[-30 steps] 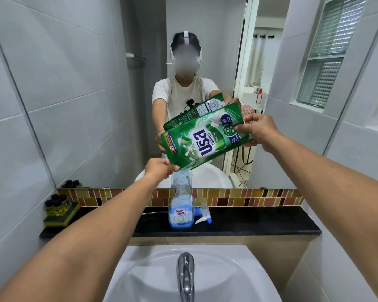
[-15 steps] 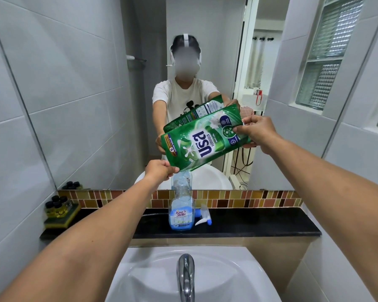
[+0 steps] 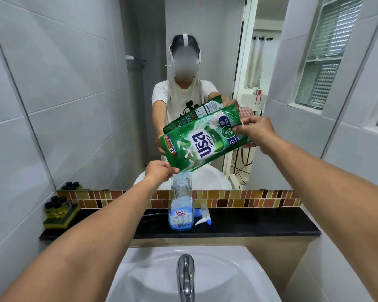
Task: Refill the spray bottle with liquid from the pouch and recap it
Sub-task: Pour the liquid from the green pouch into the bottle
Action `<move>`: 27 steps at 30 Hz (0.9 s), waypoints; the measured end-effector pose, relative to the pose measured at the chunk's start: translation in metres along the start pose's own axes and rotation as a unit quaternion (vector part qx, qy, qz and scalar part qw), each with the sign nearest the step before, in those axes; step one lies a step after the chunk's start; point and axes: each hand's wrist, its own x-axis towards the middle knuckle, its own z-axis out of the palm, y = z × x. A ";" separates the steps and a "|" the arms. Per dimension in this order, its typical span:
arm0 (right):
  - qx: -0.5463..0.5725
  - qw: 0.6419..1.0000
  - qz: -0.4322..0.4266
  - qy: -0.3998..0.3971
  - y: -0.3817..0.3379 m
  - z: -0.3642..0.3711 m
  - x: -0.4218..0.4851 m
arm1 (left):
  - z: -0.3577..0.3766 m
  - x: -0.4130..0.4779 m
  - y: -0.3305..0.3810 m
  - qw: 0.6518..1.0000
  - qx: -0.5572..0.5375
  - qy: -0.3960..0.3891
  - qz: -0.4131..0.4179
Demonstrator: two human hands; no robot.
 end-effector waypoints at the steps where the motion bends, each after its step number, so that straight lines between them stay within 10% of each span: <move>1: 0.000 1.000 0.000 -0.001 0.000 0.000 0.000 | 0.000 0.000 0.000 1.000 0.002 0.000 0.000; 27: -0.010 1.000 -0.011 0.018 -0.001 0.002 0.000 | 0.000 0.000 -0.001 1.000 -0.009 0.002 0.004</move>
